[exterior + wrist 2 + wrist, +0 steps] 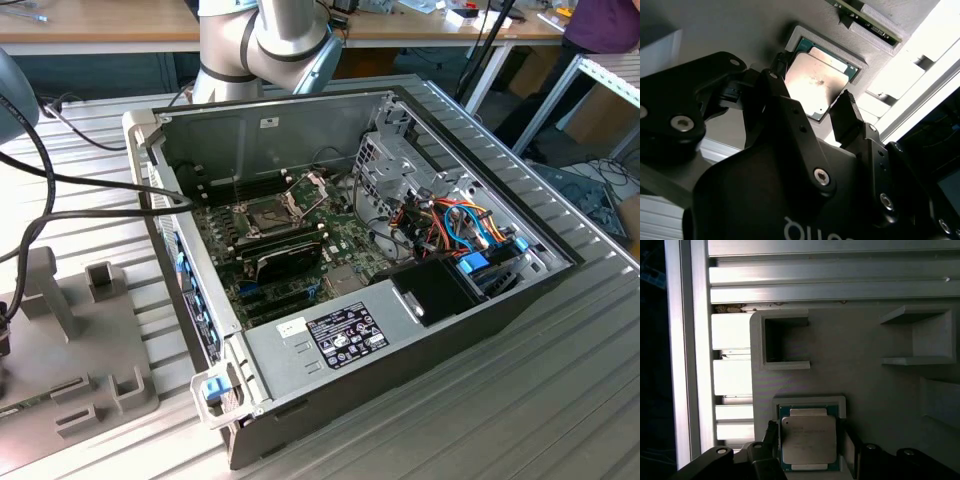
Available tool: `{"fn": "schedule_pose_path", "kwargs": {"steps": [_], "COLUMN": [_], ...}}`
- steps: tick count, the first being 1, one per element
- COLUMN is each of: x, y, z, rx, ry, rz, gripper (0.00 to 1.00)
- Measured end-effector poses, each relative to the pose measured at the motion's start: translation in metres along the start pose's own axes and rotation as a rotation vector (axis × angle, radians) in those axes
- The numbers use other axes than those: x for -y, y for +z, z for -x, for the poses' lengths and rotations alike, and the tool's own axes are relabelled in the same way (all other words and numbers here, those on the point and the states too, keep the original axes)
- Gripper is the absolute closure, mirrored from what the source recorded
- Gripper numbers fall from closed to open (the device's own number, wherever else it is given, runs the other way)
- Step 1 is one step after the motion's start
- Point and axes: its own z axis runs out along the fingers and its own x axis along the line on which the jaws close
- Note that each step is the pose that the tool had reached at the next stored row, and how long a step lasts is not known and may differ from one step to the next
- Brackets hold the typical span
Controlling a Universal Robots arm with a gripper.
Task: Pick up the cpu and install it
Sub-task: 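Pick up the cpu and move it towards the insertion slot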
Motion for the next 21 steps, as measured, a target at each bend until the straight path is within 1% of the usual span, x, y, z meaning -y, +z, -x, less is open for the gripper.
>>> {"fn": "schedule_pose_path", "kwargs": {"steps": [17, 18, 19, 21], "x": [0.0, 0.0, 0.0, 0.0], "y": [0.001, 0.001, 0.001, 0.001], "z": [0.0, 0.0, 0.0, 0.0], "rx": [-0.0002, -0.0003, -0.0003, -0.0002], "ry": [0.0, 0.0, 0.0, 0.0], "rz": [-0.0001, -0.0002, -0.0002, -0.0001], "gripper": [0.38, 0.4, 0.45, 0.45]}}
